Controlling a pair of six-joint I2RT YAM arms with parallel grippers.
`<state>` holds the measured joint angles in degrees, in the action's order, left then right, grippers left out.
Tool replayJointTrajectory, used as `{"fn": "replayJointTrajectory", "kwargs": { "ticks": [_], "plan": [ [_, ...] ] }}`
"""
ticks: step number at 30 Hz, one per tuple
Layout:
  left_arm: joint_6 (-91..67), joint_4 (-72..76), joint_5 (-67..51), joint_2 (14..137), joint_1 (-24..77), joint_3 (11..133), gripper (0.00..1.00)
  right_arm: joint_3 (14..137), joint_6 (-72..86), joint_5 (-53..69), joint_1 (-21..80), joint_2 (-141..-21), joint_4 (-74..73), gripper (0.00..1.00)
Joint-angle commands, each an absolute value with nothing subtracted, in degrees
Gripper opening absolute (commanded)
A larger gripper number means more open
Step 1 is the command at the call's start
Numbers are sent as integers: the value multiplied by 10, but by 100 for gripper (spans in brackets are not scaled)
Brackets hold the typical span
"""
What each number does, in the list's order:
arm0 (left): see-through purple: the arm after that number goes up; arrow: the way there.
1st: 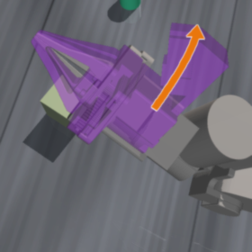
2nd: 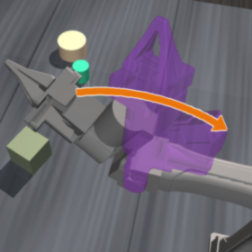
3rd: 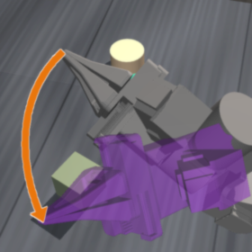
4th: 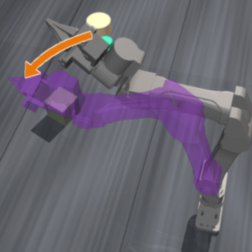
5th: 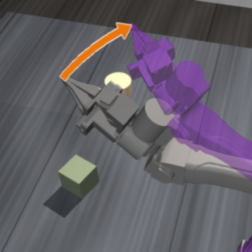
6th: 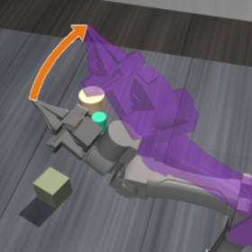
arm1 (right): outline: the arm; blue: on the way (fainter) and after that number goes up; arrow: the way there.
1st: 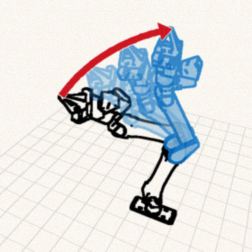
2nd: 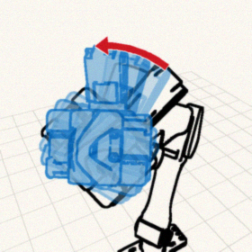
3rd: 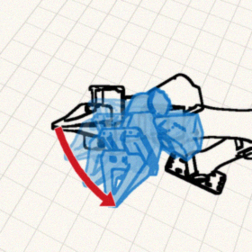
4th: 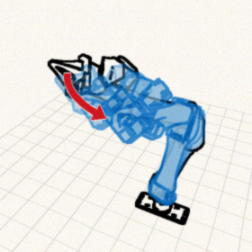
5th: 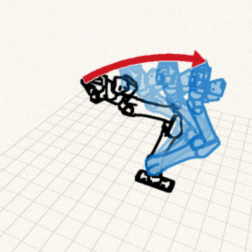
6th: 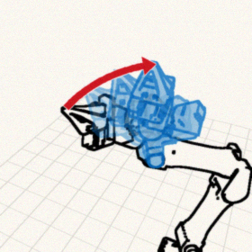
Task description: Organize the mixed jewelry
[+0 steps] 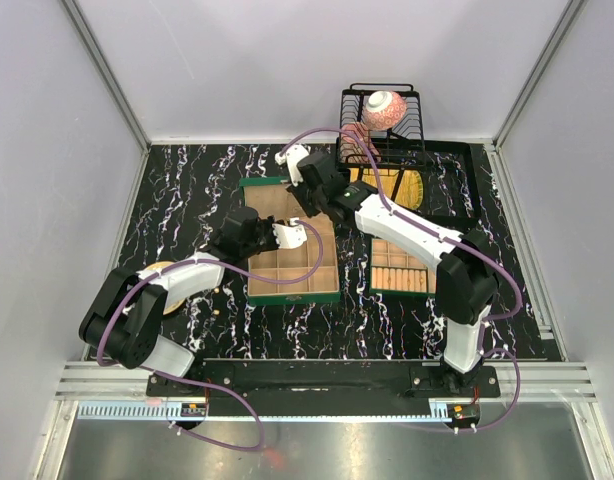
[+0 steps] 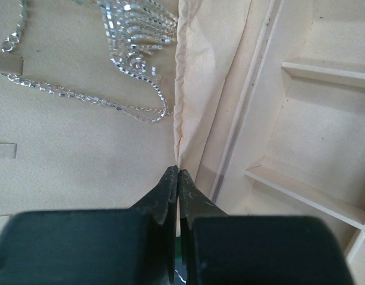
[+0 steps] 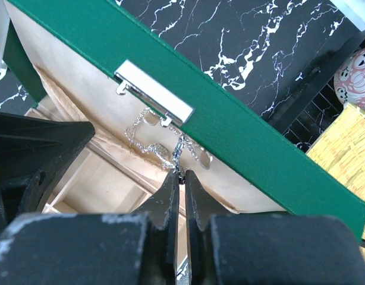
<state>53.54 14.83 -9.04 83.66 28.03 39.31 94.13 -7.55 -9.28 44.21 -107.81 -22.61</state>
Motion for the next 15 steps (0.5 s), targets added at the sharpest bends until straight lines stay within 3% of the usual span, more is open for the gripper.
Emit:
{"fn": "replayJointTrajectory", "kwargs": {
  "ticks": [1, 15],
  "plan": [
    [533, 155, -117, 814, 287, 415, 0, 925, -86, -112, 453, -1076, -179, 0],
    [531, 151, -118, 815, 286, 425, 0, 879, -94, -134, 455, -1066, -153, 3]
  ]
}}
